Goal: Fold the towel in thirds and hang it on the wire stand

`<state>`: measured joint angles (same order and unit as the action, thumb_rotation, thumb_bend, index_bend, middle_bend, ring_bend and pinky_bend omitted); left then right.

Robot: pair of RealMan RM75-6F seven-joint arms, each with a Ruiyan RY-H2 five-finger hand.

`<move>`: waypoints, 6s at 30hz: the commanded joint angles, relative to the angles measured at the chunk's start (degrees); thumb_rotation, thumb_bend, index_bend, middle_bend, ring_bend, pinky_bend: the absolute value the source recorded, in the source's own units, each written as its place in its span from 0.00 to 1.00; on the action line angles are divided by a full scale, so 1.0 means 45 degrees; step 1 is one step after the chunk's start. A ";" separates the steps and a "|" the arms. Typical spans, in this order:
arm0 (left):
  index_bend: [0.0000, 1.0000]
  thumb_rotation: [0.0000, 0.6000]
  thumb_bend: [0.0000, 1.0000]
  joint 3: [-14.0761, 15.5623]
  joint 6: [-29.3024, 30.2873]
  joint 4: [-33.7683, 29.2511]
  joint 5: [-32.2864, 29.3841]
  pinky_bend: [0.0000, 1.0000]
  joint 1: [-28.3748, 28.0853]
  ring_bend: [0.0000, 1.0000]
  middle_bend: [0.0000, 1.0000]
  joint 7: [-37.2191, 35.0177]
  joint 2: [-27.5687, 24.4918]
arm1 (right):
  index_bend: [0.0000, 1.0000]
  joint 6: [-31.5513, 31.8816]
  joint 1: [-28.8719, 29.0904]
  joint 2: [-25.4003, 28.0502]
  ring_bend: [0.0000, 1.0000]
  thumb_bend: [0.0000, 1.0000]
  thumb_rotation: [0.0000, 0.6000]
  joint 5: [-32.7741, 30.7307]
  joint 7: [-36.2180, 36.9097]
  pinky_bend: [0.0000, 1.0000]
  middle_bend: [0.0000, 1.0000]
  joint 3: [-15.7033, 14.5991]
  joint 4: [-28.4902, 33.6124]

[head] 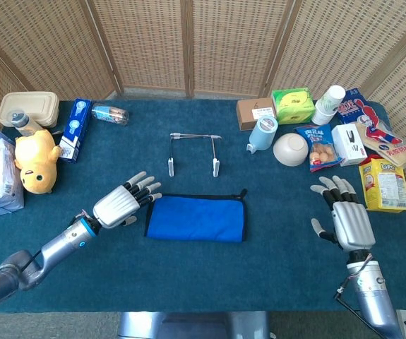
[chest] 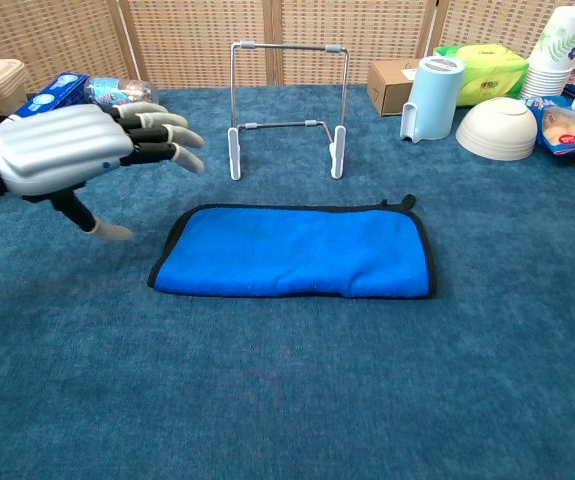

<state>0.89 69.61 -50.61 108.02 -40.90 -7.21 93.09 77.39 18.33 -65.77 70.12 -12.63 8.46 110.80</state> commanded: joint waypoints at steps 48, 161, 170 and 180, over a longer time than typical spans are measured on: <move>0.19 1.00 0.28 0.1001 -0.0395 0.2740 -0.1156 0.00 -0.1096 0.00 0.10 -0.0812 0.2061 | 0.17 0.0077 -0.0381 -0.0009 0.00 0.32 1.00 -0.0132 -0.0046 0.02 0.11 0.0234 0.0085; 0.80 1.00 0.50 -0.2142 0.1152 -0.5933 -0.4137 0.00 -0.1031 0.10 0.35 -0.0046 -0.1718 | 0.18 0.0396 -0.1353 0.0441 0.00 0.29 1.00 -0.0187 0.1850 0.02 0.11 0.0593 -0.0250; 0.80 1.00 0.50 -0.3727 0.0627 -0.8477 -0.5790 0.00 -0.1267 0.10 0.35 0.1855 -0.2713 | 0.18 0.0322 -0.1457 0.0354 0.00 0.29 1.00 -0.0021 0.2416 0.02 0.11 0.0526 -0.0583; 0.81 1.00 0.51 -0.5214 -0.0299 -0.9697 -0.8170 0.00 -0.1784 0.10 0.35 0.3202 -0.3200 | 0.18 0.0258 -0.1576 0.0314 0.00 0.28 1.00 0.0166 0.2979 0.01 0.11 0.0448 -0.0858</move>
<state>-21.35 69.28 -93.27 72.70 -48.18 6.19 79.23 78.61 11.29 -64.33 70.78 0.61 10.51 107.02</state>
